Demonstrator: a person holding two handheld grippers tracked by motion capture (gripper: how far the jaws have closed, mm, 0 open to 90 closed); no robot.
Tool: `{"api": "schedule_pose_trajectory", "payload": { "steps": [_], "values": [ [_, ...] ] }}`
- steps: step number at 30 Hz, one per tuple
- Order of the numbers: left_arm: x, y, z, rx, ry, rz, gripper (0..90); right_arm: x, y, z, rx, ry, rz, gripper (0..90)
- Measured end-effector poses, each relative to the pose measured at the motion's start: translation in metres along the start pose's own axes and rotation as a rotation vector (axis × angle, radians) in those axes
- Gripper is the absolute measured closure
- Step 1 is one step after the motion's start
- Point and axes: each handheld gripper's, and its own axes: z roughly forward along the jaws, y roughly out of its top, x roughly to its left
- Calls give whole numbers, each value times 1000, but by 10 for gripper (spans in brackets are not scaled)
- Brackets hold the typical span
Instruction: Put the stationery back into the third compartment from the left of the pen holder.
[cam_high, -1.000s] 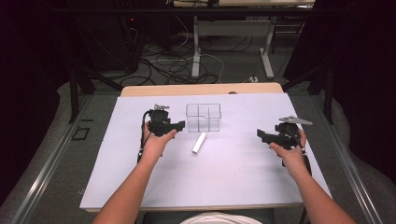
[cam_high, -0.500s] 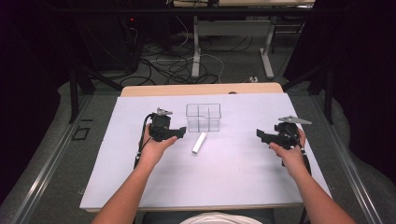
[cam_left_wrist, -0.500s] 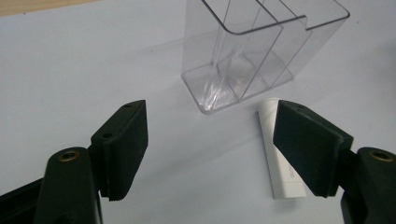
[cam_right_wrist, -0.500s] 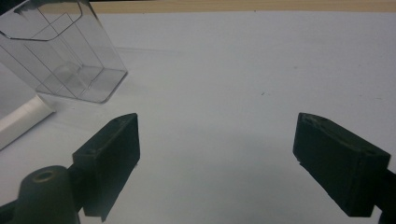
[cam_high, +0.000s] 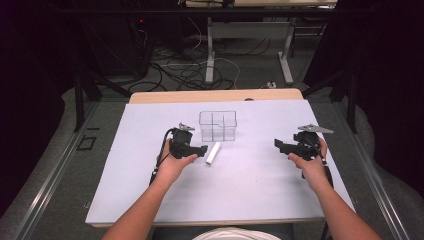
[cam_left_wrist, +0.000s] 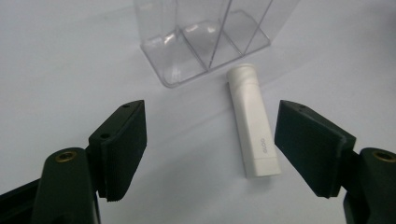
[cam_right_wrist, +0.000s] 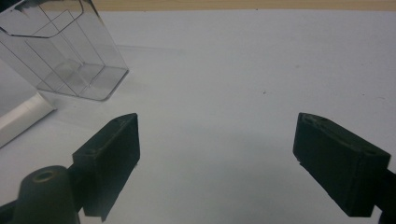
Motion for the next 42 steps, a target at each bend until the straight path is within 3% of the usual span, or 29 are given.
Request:
{"api": "schedule_pose_trajectory", "payload": {
  "steps": [11,14,20,25,36,42],
  "values": [
    [-15,-7,16,49,-42,-10,249,0,-1,1,9,5,-4,141],
    [-18,-8,19,69,-50,-35,258,0,-1,2,11,7,-7,141],
    [-16,-7,24,110,-107,-128,317,1,-2,2,18,8,-10,141],
    [-14,-6,27,159,-136,-154,412,1,-3,3,17,8,-9,141],
    [-18,-3,35,245,-124,-179,548,2,-3,2,21,10,-11,141],
    [-22,-3,36,251,-100,-170,590,2,-4,2,24,8,-9,141]
  ]
}}
